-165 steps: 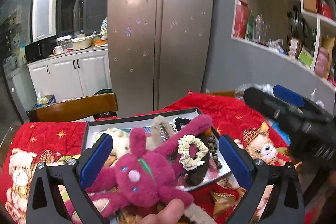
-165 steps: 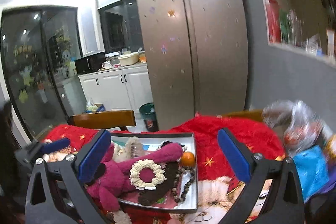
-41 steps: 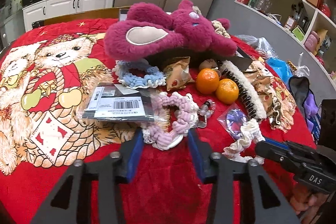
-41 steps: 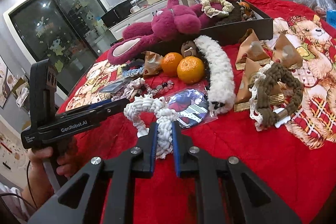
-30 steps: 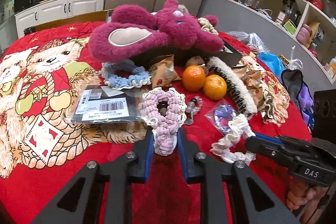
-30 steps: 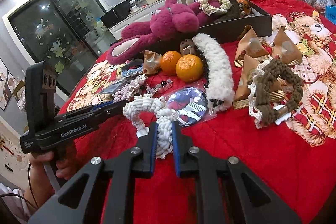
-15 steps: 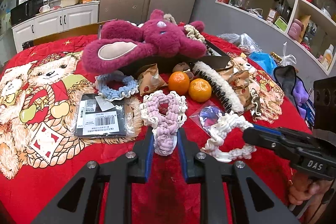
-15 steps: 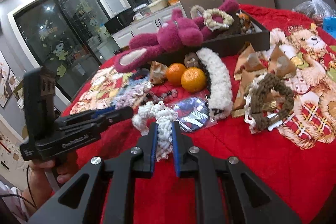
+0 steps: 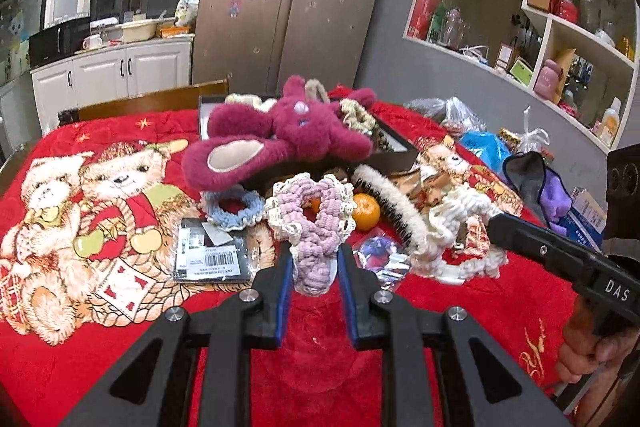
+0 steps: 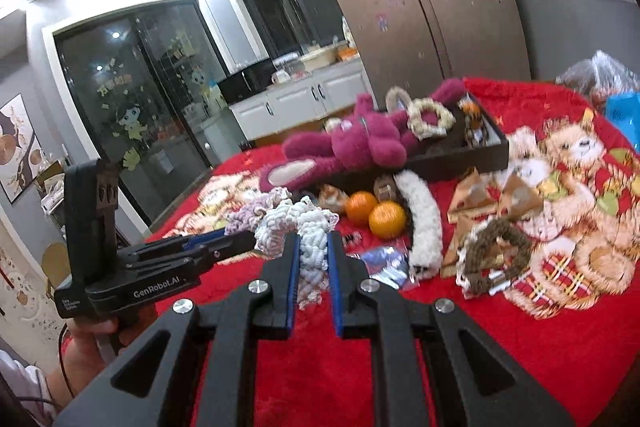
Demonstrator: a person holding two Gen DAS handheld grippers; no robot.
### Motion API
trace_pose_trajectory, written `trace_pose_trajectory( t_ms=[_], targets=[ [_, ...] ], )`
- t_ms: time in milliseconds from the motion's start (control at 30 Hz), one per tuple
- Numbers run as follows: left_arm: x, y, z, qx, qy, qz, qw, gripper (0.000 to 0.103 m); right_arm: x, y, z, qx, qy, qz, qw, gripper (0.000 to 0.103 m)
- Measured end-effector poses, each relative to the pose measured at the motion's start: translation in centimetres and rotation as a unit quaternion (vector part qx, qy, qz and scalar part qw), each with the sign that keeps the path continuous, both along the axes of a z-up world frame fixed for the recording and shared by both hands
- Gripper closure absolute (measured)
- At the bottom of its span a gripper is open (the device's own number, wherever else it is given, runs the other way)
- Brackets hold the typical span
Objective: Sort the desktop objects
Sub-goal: 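Lift both scrunchies and carry them toward the black box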
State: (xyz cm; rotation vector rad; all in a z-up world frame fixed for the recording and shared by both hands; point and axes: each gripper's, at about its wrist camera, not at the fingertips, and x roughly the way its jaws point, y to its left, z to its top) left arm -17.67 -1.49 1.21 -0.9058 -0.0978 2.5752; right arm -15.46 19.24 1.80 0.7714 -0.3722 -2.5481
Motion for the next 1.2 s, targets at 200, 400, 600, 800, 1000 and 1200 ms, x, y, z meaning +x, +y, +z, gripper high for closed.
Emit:
trace_pose_trajectory(
  t_ms=[200, 400, 600, 800, 1000, 1200],
  targets=[
    [1.1, 0.3, 2.2, 0.003, 0.026, 0.004, 0.9997, 0.082, 1.0, -0.5, 1.7, -0.006, 0.025, 0.001, 1.000, 0.089],
    [1.9, 0.4, 4.2, 0.008, 0.041, 0.016, 0.9990, 0.082, 1.5, -1.2, 3.0, -0.001, 0.036, -0.004, 0.999, 0.089],
    [2.2, 0.5, 6.0, 0.000, 0.055, 0.026, 0.9982, 0.082, 1.3, -1.8, 5.0, 0.020, 0.050, -0.021, 0.998, 0.089],
    [1.7, 0.4, 8.0, -0.007, 0.079, 0.039, 0.9961, 0.082, -0.1, -3.4, 8.0, 0.070, 0.065, -0.051, 0.994, 0.089],
    [-0.9, -0.6, 9.5, 0.015, 0.080, 0.051, 0.9954, 0.082, -2.3, -4.5, 11.2, 0.095, 0.085, -0.077, 0.989, 0.089],
    [-3.8, -0.9, 10.7, 0.016, 0.075, 0.075, 0.9942, 0.081, -5.0, -6.0, 13.0, 0.126, 0.095, -0.086, 0.984, 0.089]
  ],
)
